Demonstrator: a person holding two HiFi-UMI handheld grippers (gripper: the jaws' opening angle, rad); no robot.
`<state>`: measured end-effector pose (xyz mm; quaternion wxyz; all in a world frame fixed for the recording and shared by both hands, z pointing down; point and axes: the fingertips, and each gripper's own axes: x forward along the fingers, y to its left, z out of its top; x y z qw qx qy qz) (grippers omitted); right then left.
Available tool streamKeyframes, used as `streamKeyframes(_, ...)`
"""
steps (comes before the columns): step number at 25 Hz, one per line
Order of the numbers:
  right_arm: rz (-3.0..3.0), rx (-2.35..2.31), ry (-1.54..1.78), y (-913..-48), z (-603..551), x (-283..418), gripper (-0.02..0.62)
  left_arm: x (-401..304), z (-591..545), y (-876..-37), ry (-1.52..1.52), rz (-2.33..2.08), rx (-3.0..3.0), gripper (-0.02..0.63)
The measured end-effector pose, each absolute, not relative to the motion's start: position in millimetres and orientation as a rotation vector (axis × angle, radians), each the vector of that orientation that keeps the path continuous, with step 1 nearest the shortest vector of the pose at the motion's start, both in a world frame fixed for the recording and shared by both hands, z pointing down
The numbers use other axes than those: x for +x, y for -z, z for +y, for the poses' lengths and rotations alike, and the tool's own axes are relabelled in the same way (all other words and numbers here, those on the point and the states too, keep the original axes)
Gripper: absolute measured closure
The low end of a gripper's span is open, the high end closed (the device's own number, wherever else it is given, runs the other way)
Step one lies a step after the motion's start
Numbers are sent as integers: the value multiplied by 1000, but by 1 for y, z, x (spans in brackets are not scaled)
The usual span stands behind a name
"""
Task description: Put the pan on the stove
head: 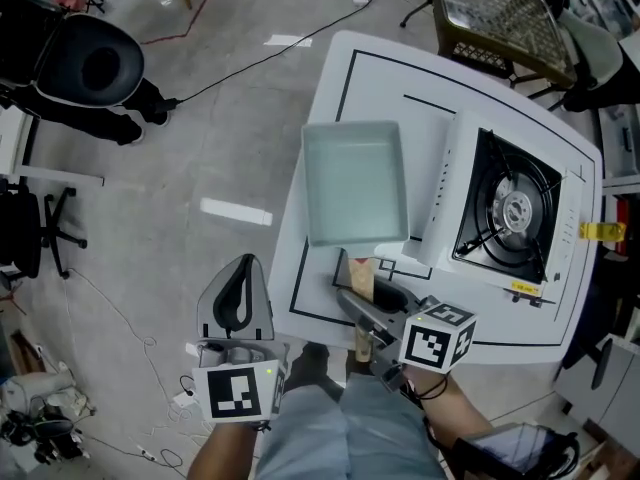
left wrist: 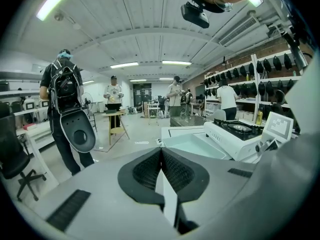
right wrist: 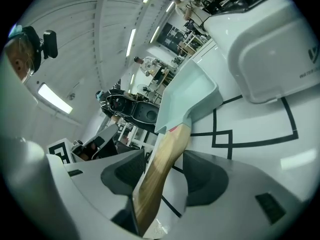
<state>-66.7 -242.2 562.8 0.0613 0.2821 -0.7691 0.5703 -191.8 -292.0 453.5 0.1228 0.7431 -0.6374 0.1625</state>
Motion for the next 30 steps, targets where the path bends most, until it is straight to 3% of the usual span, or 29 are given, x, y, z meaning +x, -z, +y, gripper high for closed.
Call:
streamKeyframes(10, -2253, 869, -1829, -568, -246, -71, 379, -206, -290, -448, -460, -1878, 2154, 588)
streamKeyframes(30, -2222, 880, -2209, -555, -241, -74, 462, -207, -271, -423, -460, -1922, 2176, 588)
